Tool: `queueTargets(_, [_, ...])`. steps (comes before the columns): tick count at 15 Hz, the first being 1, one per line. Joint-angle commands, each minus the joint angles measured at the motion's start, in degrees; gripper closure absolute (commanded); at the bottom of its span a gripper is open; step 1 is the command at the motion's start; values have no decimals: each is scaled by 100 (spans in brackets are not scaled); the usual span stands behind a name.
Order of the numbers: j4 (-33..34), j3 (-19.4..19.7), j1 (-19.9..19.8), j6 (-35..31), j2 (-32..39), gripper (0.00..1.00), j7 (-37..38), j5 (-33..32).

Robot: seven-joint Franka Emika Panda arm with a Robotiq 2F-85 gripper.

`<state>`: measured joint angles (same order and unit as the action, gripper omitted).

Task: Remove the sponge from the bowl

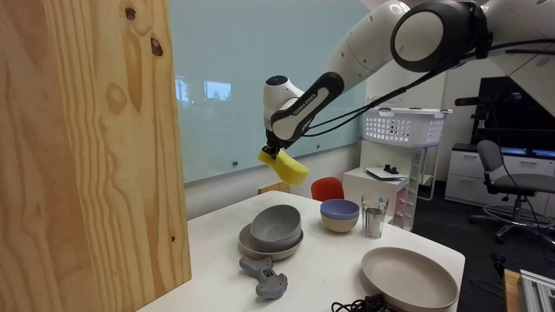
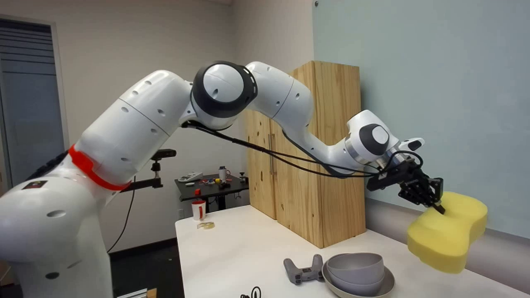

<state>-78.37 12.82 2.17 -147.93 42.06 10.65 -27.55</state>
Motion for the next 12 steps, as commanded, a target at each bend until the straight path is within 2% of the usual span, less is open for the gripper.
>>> queueTargets(1, [-778, -317, -361, -853, -359, 98, -489, 491])
queueTargets(6, [-1607, -852, -940, -1257, -722, 98, -1136, 1492])
queueTargets(12, [-2547, -1817, -1869, -1703, -1055, 98, -2226, 2732])
